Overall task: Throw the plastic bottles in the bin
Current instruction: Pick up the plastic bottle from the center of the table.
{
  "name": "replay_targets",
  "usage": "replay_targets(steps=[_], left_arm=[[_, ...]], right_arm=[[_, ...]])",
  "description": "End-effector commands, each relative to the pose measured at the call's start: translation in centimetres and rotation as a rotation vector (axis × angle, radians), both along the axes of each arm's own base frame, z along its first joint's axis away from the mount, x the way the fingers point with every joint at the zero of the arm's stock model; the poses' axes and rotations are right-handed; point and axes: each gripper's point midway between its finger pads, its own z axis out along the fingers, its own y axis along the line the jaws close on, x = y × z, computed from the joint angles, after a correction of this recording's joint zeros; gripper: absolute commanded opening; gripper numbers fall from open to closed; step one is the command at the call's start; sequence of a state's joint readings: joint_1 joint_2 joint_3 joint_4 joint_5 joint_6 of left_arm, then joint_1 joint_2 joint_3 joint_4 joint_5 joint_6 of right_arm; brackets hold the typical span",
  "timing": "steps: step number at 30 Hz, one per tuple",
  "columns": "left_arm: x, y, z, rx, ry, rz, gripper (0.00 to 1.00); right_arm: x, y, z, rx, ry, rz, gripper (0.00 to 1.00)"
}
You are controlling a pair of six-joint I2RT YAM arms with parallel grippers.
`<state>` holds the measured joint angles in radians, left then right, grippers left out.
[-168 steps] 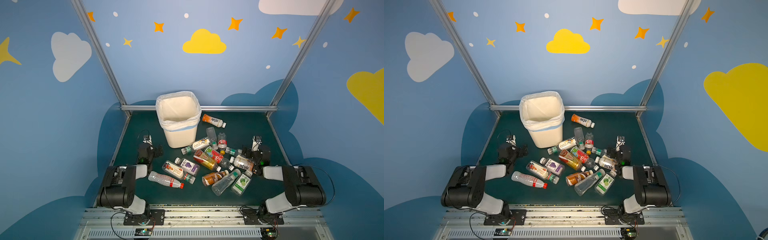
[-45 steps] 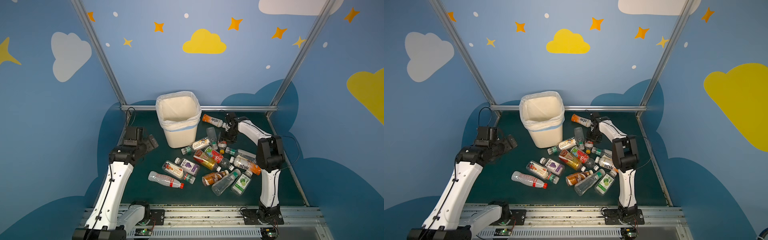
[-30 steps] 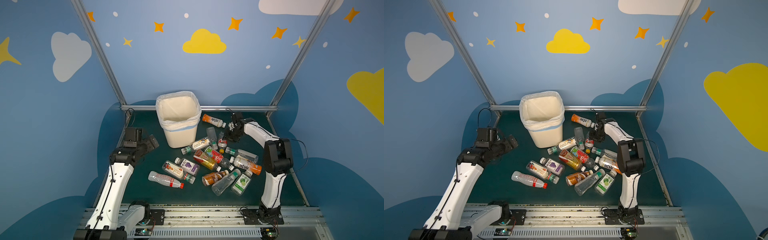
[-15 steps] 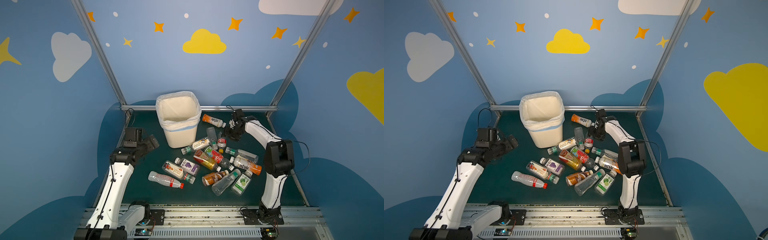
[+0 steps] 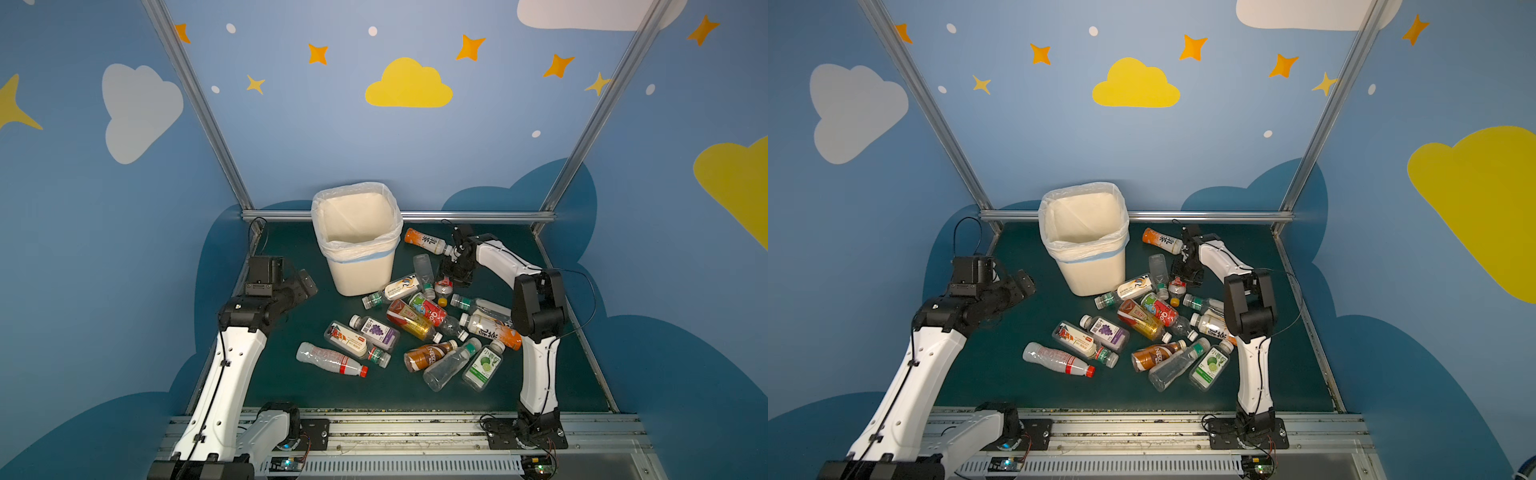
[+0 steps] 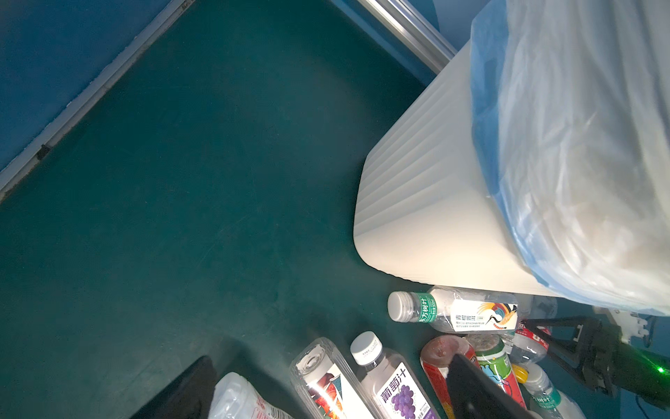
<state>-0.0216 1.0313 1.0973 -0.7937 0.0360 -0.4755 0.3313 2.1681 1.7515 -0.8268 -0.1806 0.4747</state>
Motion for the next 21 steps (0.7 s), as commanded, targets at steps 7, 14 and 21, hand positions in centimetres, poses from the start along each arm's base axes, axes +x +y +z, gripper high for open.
replay_targets(steps=[7,14,21], left_arm=[[-0.1,0.3,-0.9,0.004,0.023,0.004,1.0],[0.1,0.1,-1.8,-0.002,0.042,-0.006,1.0],[0.4,0.0,-2.1,-0.006,0.052,-0.016,1.0]], right_arm=[[-0.4,-0.7,-1.2,-0.045,0.032,-0.005,0.57],[0.1,-1.5,1.4,-0.013,-0.031,-0.038,0.44],[0.5,-2.3,6.4,0.013,-0.14,-0.058,0.43]])
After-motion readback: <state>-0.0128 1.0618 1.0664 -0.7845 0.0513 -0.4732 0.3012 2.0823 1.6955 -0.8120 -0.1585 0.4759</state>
